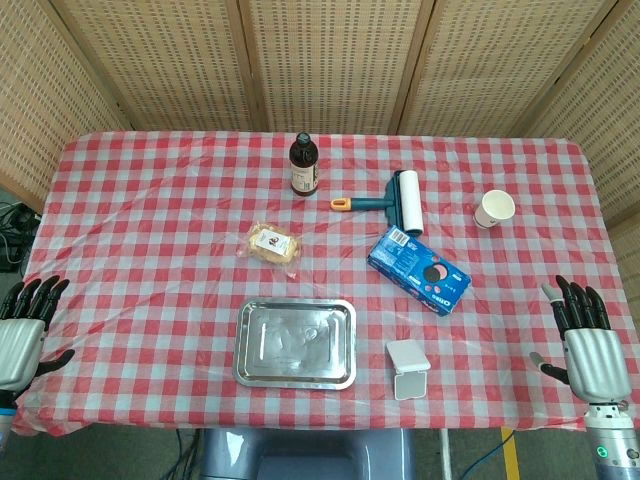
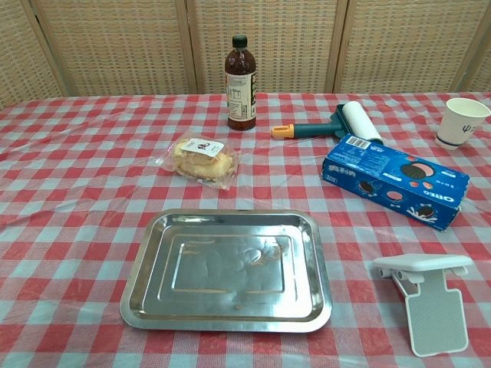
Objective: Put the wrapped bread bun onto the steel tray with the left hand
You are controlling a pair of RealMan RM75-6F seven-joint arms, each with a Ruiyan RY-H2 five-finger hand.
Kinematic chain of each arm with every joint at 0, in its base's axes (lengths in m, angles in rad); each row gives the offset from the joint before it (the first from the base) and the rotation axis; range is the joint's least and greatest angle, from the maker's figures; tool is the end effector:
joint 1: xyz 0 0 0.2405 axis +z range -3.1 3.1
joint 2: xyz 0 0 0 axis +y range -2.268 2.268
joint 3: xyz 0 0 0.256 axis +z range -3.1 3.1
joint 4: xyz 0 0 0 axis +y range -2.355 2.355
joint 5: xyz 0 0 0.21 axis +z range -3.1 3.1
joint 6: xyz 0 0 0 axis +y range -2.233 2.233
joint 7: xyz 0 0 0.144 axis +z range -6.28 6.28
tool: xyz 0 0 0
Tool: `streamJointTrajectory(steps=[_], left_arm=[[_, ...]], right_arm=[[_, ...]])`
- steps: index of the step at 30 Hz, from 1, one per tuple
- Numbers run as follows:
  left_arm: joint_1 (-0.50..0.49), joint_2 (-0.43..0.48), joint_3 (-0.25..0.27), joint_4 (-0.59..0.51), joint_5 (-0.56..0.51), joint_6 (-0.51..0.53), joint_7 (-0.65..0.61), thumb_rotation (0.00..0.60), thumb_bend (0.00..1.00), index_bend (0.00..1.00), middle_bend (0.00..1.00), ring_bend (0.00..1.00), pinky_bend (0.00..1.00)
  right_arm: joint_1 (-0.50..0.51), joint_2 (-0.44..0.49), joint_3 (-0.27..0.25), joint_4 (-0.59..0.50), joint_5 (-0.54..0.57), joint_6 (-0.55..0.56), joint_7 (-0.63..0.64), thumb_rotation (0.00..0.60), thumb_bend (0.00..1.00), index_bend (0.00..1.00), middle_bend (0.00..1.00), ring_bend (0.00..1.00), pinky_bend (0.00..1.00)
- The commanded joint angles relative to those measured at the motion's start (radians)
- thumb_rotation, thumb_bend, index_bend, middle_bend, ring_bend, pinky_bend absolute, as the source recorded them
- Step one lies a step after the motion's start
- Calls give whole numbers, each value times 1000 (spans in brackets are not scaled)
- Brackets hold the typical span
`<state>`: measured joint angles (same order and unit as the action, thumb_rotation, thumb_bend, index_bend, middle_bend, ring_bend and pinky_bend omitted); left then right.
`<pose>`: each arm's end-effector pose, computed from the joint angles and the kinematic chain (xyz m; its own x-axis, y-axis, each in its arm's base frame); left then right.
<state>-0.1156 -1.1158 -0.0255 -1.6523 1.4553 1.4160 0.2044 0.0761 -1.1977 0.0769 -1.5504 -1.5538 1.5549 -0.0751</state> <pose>-0.3092 0.1841 0.1461 0.5399 0.0866 0.8372 0.8409 -0.0123 -0.5410 -0.3047 -0.1835 0.1496 0.4449 0.0935 0.8907 -0.8918 -0.0449 0.4502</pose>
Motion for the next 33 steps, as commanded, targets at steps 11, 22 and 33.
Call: streamJointTrajectory(steps=[11, 22, 33], left_arm=[[1, -7, 1, 3, 19, 17, -6, 600, 147, 0, 0, 0, 0], [-21, -10, 5, -10, 13, -24, 35, 600, 148, 0, 0, 0, 0], [-108, 0, -54, -47, 1, -97, 67, 600, 147, 0, 0, 0, 0]], right_arm=[[-3, 3, -10, 0, -9, -3, 0, 600, 0, 0, 0, 0, 0], [-6, 10, -3, -4, 0, 3, 8, 600, 0, 0, 0, 0, 0], [-1, 8, -7, 2, 1, -14, 12, 600, 0, 0, 0, 0, 0]])
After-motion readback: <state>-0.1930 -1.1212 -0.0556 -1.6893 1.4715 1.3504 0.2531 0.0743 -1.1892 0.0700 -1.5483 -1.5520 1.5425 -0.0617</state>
